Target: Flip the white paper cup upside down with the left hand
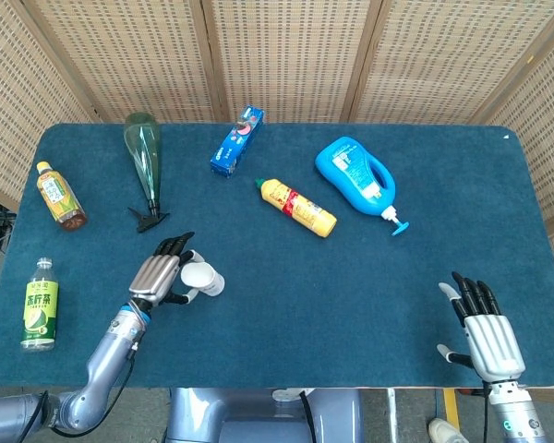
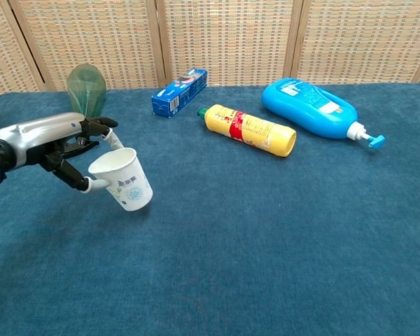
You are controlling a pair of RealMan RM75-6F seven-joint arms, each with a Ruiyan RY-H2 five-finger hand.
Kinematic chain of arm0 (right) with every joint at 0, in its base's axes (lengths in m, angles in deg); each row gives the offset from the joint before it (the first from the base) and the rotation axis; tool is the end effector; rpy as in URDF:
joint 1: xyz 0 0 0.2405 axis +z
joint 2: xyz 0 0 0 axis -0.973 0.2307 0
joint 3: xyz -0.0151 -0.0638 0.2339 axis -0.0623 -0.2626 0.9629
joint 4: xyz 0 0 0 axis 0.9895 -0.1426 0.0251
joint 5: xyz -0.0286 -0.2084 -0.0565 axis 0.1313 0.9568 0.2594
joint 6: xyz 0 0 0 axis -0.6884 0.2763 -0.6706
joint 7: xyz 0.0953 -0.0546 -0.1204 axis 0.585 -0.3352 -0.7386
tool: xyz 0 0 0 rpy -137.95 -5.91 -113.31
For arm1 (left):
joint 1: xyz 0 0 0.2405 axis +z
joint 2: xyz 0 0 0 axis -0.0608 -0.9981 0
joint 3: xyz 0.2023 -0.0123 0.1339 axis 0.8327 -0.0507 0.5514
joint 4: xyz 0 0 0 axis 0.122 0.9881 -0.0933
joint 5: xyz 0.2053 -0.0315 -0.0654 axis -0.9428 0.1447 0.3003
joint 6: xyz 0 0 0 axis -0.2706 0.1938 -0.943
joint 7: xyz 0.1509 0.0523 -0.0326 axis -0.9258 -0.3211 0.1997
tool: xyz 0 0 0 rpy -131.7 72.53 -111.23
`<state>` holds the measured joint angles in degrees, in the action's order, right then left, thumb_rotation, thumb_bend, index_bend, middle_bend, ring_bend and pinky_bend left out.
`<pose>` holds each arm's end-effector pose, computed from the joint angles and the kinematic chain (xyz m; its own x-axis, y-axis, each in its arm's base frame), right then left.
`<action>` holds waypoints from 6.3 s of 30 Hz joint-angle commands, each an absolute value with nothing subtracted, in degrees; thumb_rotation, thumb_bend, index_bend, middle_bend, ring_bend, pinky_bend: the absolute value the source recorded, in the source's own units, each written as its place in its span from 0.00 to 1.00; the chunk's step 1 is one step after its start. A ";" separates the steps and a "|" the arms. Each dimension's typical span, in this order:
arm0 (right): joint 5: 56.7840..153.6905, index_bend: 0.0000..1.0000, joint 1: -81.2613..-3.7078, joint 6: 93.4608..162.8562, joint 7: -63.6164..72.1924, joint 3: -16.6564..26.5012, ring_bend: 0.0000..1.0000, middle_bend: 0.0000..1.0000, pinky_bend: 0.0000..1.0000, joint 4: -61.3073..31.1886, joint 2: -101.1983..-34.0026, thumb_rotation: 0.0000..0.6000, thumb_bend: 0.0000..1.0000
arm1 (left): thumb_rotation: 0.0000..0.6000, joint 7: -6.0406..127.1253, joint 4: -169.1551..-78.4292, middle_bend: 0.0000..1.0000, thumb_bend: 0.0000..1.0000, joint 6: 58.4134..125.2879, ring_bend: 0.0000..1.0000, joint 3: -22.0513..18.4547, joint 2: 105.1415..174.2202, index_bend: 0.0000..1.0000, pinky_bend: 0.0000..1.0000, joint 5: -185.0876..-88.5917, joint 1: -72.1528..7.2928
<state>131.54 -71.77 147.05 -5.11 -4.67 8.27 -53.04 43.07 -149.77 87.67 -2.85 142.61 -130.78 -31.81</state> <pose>-0.2692 -0.1881 0.0998 0.3731 -0.0821 0.9242 -0.9268 -0.0801 0.3670 -0.1478 0.3055 -0.0248 0.1807 0.3952 0.9006 0.9790 -0.1597 -0.1264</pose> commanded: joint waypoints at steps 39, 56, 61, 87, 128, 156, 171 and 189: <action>131.94 0.00 -71.71 146.85 -6.17 -5.07 0.00 0.00 0.00 8.16 -53.70 1.00 0.08 | 0.97 47.47 -144.18 0.00 0.19 85.14 0.00 -2.08 144.13 0.12 0.00 -130.69 -29.09; 132.04 0.00 -71.72 147.02 -5.00 -4.99 0.00 0.00 0.00 8.70 -53.06 1.00 0.08 | 0.97 22.53 -154.39 0.00 0.23 92.95 0.00 -3.47 144.99 0.23 0.00 -112.15 -36.94; 132.06 0.00 -71.70 146.93 -4.71 -5.03 0.00 0.00 0.00 8.78 -52.94 1.00 0.08 | 0.97 19.68 -154.52 0.00 0.24 94.40 0.00 -3.82 146.72 0.24 0.00 -109.88 -38.76; 132.68 0.00 -71.82 147.00 -2.98 -5.39 0.00 0.00 0.00 9.65 -52.10 1.00 0.08 | 1.00 7.93 -146.08 0.00 0.27 103.55 0.00 0.10 157.85 0.29 0.00 -112.07 -42.36; 133.33 0.00 -72.13 146.56 -4.81 -6.34 0.00 0.00 0.00 8.64 -53.40 1.00 0.08 | 1.00 81.08 -125.51 0.00 0.30 91.40 0.00 4.02 157.62 0.38 0.00 -153.38 -30.99; 133.68 0.00 -72.40 146.86 -4.94 -6.57 0.00 0.00 0.00 8.57 -53.49 1.00 0.08 | 1.00 81.45 -123.88 0.00 0.26 91.72 0.00 6.47 152.60 0.05 0.00 -159.40 -27.59; 133.51 0.00 -72.56 147.66 -6.20 -5.96 0.00 0.00 0.00 7.51 -53.87 1.00 0.08 | 1.00 66.78 -128.31 0.00 0.28 108.41 0.00 4.13 146.93 0.00 0.00 -164.37 -21.55; 133.78 0.00 -72.92 150.43 -9.29 -4.25 0.00 0.00 0.00 6.58 -53.35 1.00 0.07 | 0.99 29.79 -150.35 0.00 0.10 117.22 0.00 12.36 130.30 0.00 0.00 -159.06 -6.02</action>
<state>133.67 -72.89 150.32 -9.28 -4.27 6.63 -53.35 29.87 -150.01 116.59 12.00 130.77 -158.89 -6.68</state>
